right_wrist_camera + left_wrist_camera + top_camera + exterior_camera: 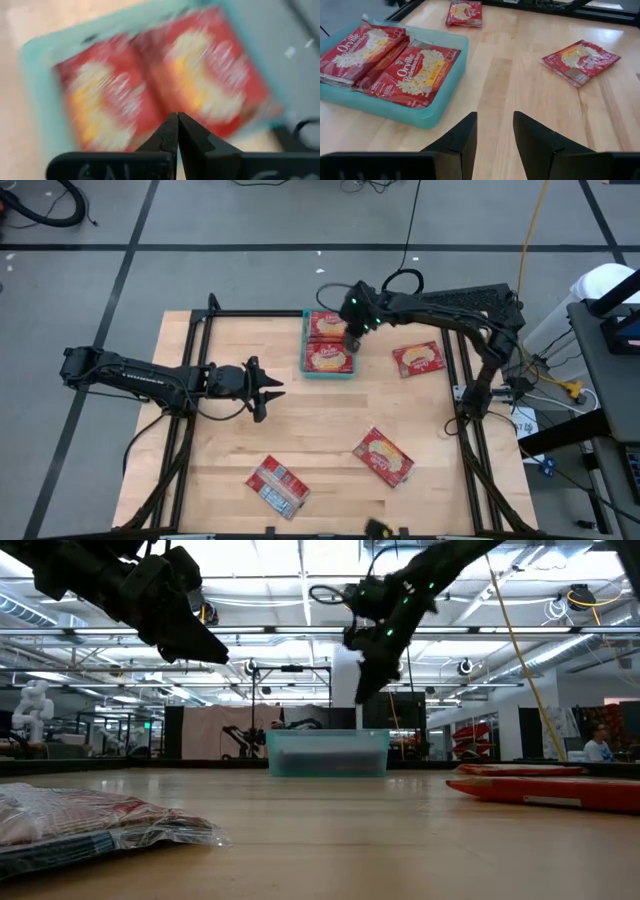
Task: Sort popcorn bags into baskets
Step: Put the red popcorn bag into the blue bin
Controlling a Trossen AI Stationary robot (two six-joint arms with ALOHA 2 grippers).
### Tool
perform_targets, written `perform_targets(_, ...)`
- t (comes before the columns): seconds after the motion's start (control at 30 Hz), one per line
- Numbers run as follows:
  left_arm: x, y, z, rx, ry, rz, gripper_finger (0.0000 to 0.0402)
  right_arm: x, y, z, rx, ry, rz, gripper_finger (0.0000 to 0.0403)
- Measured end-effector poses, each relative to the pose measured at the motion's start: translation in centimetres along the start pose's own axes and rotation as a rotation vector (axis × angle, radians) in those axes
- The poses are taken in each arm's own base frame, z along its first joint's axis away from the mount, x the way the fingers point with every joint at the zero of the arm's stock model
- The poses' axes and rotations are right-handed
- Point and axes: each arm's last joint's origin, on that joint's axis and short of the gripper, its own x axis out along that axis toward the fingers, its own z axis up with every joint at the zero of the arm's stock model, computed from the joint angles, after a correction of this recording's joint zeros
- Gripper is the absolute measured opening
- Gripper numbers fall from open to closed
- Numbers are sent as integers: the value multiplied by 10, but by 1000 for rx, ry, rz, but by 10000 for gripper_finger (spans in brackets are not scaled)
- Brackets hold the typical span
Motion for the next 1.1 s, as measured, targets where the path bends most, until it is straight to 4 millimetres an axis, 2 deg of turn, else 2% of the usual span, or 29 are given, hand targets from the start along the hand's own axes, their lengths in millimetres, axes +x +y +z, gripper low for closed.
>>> perform_targets(0.1, 0, -2, 1, 3, -10, -8, 129, -20, 23, -20, 54, 47, 32, 4)
perform_targets(0.2, -1, -5, 1, 28, -20, -21, 129, -39, 41, -41, 117, 1, 25, 4)
perform_targets(0.33, -2, -9, 2, 59, -35, -42, 129, -51, 54, -81, 192, -7, -54, 4)
perform_targets(0.57, -3, -16, 1, 51, -33, -72, 129, -39, 60, -151, 332, 104, -191, 24)
perform_targets(0.77, -5, -22, 4, 50, -77, -104, 129, -24, 57, -196, 504, 182, -300, 91)
perform_targets(0.97, -5, -23, 9, 76, -123, -107, 129, -12, 55, -220, 554, 169, -336, 175)
perform_targets(1.1, -5, -22, 10, 89, -139, -97, 129, -6, 57, -227, 578, 136, -269, 205)
